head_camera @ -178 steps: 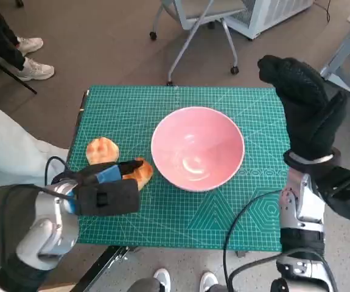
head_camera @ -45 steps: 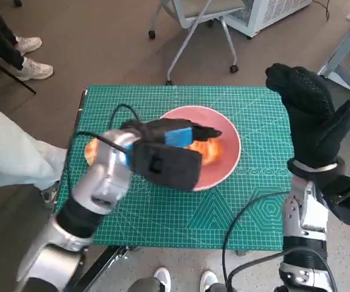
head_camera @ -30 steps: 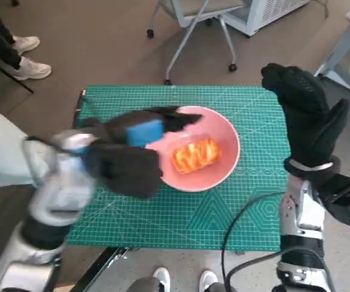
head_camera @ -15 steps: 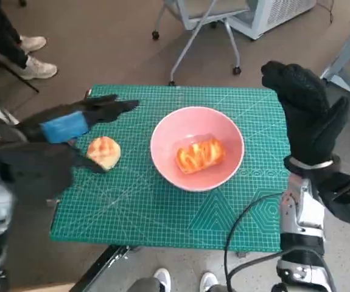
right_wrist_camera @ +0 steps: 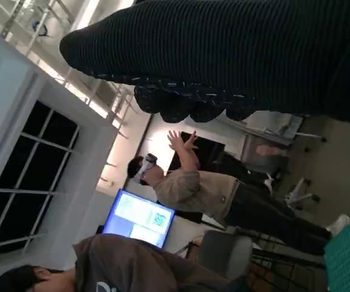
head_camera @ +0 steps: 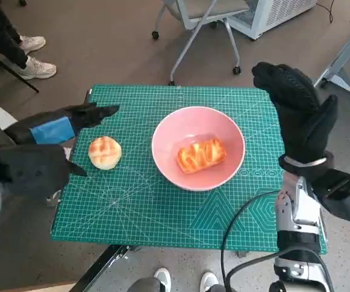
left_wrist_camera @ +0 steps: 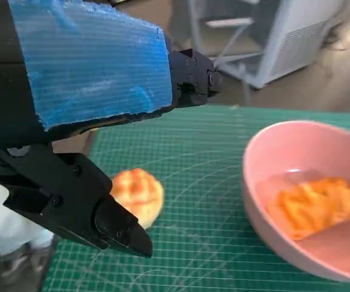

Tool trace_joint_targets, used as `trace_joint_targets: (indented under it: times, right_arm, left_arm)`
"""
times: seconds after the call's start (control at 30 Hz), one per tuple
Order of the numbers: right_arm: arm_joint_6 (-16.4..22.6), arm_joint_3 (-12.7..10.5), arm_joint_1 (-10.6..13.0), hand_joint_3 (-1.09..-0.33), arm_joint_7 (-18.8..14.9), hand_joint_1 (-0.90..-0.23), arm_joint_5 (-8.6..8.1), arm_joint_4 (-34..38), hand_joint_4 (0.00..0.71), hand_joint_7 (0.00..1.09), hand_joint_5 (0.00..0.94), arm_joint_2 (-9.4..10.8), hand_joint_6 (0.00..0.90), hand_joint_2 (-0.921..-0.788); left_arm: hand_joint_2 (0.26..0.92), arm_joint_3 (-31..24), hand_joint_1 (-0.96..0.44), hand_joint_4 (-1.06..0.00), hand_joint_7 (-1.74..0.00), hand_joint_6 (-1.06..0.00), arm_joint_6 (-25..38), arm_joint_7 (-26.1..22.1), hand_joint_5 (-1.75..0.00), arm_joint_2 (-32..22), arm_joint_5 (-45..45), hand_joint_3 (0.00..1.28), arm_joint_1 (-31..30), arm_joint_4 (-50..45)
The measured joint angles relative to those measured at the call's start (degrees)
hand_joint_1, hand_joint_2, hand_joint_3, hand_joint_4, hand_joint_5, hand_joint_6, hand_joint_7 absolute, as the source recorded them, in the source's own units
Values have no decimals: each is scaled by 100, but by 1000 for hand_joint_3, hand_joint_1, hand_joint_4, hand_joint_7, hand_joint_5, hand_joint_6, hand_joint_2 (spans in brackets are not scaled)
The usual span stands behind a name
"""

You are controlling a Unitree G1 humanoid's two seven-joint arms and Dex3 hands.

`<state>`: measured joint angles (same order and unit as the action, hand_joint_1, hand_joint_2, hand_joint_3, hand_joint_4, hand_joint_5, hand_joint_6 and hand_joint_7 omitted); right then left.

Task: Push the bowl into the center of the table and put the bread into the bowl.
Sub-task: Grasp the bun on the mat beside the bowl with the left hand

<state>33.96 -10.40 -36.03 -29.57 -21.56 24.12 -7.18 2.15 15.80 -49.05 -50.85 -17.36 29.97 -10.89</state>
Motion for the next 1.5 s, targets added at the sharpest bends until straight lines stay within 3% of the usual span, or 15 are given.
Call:
trace_joint_targets:
  times: [0.47,1.0,1.33,1.5]
  right_arm:
    - [6,-8,-21,-644,-123,-632,-72,40,223,431,2,-10,146,-921]
    - [-23,-61,20,-640,-81,-643,-52,-81,231,449,4,-70,152,-921]
    - [-20,-81,67,-639,-37,-639,-50,-87,234,449,5,-86,167,-921]
    - [-9,-77,80,-659,4,-636,-37,-96,233,447,3,-86,168,-921]
  left_arm:
    - [713,635,118,1,-8,-98,-55,362,1,189,-509,13,220,891]
    - [716,1706,12,1,-1,-89,-525,952,1,968,-1372,12,1619,4091]
    - [730,2095,5,1,-14,-119,-553,1024,1,1429,-1627,18,1926,5053]
    - [754,2247,4,-61,-28,-167,-722,1249,-23,1526,-1754,32,1931,5268]
